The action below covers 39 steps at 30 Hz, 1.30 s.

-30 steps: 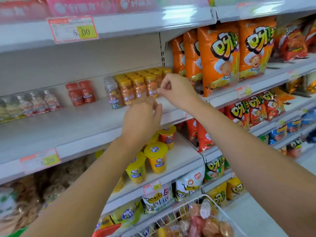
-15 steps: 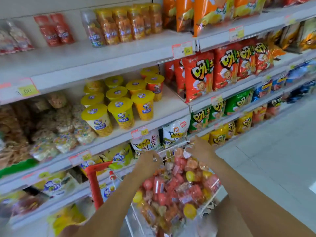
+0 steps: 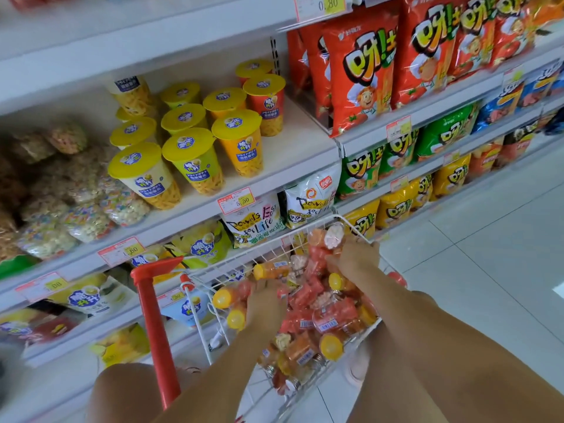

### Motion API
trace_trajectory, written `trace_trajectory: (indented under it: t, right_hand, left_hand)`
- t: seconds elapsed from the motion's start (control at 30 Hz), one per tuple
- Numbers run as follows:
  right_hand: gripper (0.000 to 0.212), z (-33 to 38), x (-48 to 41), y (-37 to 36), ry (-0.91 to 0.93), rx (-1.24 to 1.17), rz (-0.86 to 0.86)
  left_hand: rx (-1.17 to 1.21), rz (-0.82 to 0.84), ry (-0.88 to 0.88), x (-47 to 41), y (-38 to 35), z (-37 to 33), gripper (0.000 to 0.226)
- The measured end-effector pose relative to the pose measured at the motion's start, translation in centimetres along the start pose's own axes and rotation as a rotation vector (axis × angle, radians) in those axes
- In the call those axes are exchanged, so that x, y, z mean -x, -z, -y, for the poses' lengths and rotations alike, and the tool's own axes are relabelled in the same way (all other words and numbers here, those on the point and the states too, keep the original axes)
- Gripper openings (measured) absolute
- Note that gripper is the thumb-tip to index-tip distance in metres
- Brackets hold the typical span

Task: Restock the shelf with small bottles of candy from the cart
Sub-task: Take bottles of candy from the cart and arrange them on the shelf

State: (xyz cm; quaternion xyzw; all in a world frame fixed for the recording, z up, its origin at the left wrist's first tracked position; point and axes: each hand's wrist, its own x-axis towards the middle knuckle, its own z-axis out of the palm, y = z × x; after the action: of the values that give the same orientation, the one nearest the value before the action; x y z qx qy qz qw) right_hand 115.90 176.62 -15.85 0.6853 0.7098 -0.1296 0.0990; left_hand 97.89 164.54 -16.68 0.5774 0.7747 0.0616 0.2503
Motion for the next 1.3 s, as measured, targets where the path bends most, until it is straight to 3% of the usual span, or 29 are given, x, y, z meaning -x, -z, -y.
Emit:
trace_trajectory:
  t: [0.17, 0.27, 0.33, 0.4, 0.57, 0.7, 0.8, 0.87, 1.0, 1.1, 1.3]
  right_hand:
    - [0.073, 0.1, -0.3, 0.7, 0.035, -0.005, 0.034]
    - [0.056, -0.4, 0.6, 2.4, 0.076, -0.157, 0.079]
    - [0.046, -0.6, 1.4, 3.0, 0.052, -0.329, 0.084]
    - [0.041, -0.9, 2.2, 3.4, 0.008, -0.542, 0.088]
    - [0.036, -1.3, 4.8, 5.3, -0.013, -0.810, 0.073]
    - [0.031, -1.1, 6.1, 7.4, -0.104, -1.027, 0.165]
    - [0.026, -1.7, 6.9, 9.4, -0.113, -1.459, 0.356]
    - [0.016, -2.0, 7.3, 11.1, -0.026, -1.696, 0.448]
    - [0.032, -1.1, 8.6, 16.6, 0.262, -1.821, 0.553]
    - [0.014, 0.5, 9.8, 21.5, 0.445, -1.764, 0.429]
    - [0.033, 3.5, 10.8, 30.1, 0.697, -1.645, 0.042]
  left_hand:
    - [0.234, 0.249, -0.141, 1.7, -1.3, -4.4, 0.039]
    - [0.187, 0.325, -0.059, 2.2, -1.9, -6.0, 0.058]
    - [0.004, 0.337, 0.025, 2.5, -2.0, -6.5, 0.073]
    - [-0.145, 0.426, 0.074, 3.2, -1.6, -7.2, 0.068]
    - [0.115, 0.643, 0.218, 3.8, -1.3, -8.0, 0.040]
    - [0.215, 0.704, 0.279, 4.0, 1.5, -6.5, 0.070]
    - [0.355, 0.639, 0.272, 3.8, 5.5, -4.5, 0.071]
    - [0.447, 0.538, 0.208, 3.9, 9.5, -3.6, 0.052]
    - [0.665, 0.290, 0.041, 5.1, 19.5, -3.8, 0.027]
    - [0.798, 0.044, -0.100, 6.2, 26.1, -5.0, 0.027]
    - [0.841, -0.413, -0.345, 7.1, 36.4, -8.1, 0.023]
